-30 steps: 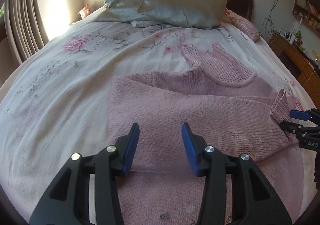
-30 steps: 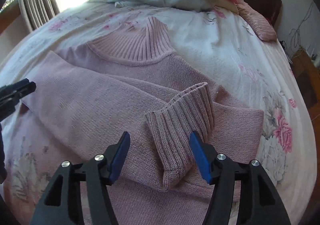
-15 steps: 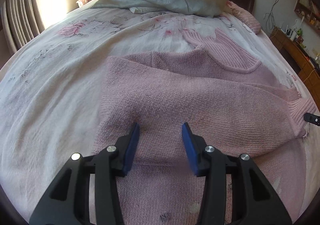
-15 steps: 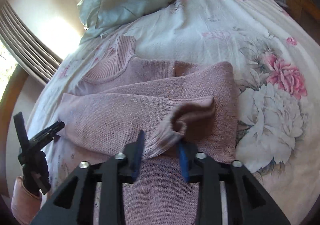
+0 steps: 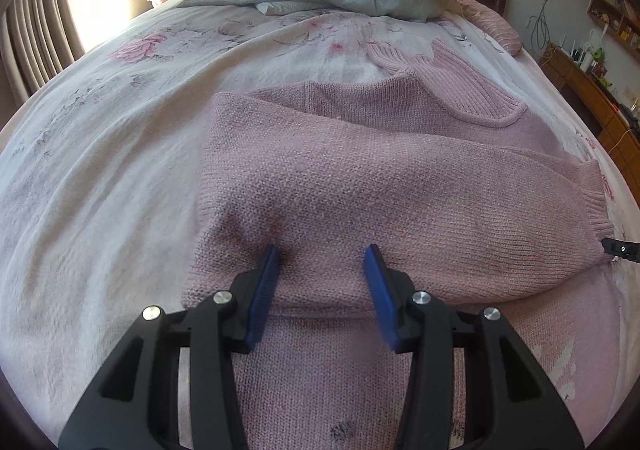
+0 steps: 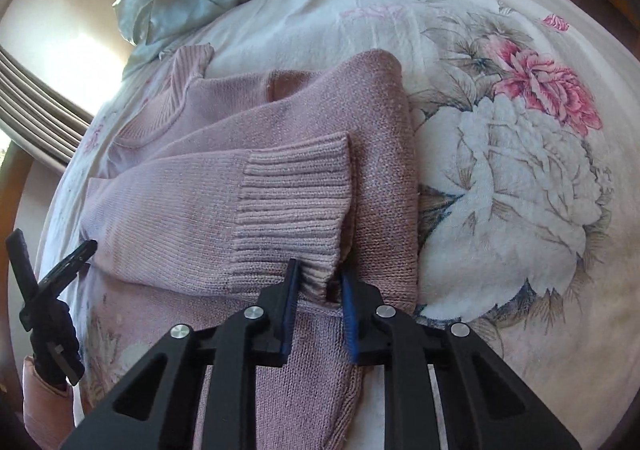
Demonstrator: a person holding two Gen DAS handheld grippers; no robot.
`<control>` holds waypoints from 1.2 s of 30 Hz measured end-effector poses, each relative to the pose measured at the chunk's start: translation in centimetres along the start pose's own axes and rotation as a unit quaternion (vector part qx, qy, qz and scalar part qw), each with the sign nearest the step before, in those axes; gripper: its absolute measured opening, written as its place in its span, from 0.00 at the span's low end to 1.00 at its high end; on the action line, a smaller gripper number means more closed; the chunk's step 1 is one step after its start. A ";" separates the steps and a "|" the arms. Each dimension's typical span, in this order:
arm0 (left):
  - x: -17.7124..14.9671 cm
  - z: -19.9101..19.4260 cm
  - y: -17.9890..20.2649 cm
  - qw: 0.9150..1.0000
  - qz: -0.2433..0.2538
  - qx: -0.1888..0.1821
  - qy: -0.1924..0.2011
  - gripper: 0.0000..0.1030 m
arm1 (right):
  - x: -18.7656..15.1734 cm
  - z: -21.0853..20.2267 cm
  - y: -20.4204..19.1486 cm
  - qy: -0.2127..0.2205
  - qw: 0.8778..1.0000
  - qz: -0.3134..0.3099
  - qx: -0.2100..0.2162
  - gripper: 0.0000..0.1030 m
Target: Fold small clothes
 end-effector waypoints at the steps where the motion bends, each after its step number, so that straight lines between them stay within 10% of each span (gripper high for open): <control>1: 0.0 0.0 0.0 1.000 0.004 -0.002 0.001 0.44 | -0.1 -0.1 -0.1 0.001 1.000 -0.005 0.000 0.21; 7: 0.5 -1.5 -0.5 1.000 0.003 -0.029 0.009 0.42 | -0.1 -3.6 -1.2 0.062 0.996 -0.023 -0.055 0.44; 13: 6.1 -3.2 1.6 0.999 0.025 -0.028 0.036 0.45 | 6.1 -3.8 -6.3 0.053 0.995 -0.078 0.011 0.47; 18: 12.8 -0.5 2.6 0.996 0.009 -0.087 0.007 0.46 | 13.4 -1.3 -10.5 0.033 0.993 -0.082 0.073 0.57; 29: 20.5 7.7 5.0 0.988 -0.011 -0.140 -0.067 0.50 | 21.4 6.7 -15.5 0.005 0.995 -0.094 0.044 0.76; 31: 20.8 8.0 5.4 0.988 -0.011 -0.144 -0.051 0.45 | 21.5 7.3 -15.9 0.014 0.994 -0.107 0.025 0.71; 33: 20.6 7.9 5.9 0.985 -0.006 -0.169 -0.046 0.10 | 21.3 7.5 -16.3 0.015 0.991 -0.133 0.024 0.37; 36: 19.8 6.4 5.9 0.980 0.007 -0.200 -0.009 0.07 | 20.4 6.0 -15.9 0.042 0.987 -0.143 0.064 0.21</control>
Point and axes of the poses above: each gripper's, at about its wrist camera, not at the fingertips, and z roughly the way its jaws point, y to its right, x to its top, the point moved 1 cm from there along z, roughly the way its jaws point, and after that the axes turned 14 degrees about -y, right-handed, at the moved point
